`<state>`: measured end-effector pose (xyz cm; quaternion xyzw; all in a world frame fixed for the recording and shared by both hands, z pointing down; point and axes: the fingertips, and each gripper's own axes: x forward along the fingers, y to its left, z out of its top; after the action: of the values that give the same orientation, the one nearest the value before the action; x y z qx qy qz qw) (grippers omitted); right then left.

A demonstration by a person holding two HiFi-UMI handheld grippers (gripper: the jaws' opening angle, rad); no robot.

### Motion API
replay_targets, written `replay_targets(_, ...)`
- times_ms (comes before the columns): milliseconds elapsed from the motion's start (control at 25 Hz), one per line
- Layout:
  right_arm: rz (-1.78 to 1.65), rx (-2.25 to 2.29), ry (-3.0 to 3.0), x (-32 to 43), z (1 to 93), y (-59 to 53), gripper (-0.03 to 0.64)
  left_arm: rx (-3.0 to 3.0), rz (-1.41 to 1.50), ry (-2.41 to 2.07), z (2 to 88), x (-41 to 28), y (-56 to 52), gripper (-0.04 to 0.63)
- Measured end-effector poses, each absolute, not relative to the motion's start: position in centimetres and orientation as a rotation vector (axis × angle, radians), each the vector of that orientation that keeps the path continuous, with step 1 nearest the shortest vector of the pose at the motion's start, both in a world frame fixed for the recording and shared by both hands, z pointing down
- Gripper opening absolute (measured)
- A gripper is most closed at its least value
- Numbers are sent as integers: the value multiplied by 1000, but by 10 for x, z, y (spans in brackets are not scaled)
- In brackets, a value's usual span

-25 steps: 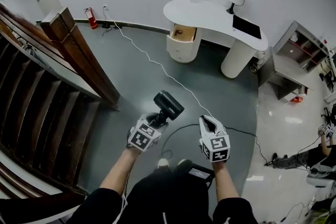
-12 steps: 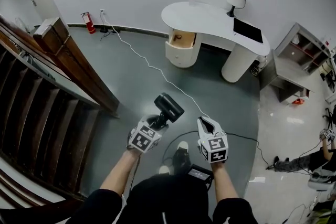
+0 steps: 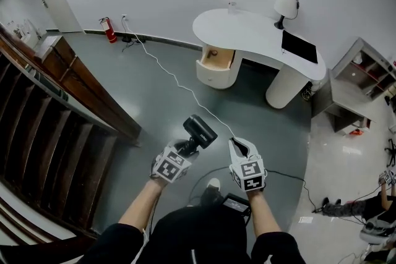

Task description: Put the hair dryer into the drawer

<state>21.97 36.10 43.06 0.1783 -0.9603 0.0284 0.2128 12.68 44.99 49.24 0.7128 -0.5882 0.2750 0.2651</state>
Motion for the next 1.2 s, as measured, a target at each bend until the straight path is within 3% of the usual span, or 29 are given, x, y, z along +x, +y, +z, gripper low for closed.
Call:
replay_targets(600, 105, 421, -2677, 203, 437, 251, 8, 1843, 751, -1619, 500, 114, 354, 215)
replay_targets(1200, 159, 429, -2668, 218, 448, 210, 9, 1816, 761, -1620, 506, 126, 317, 215)
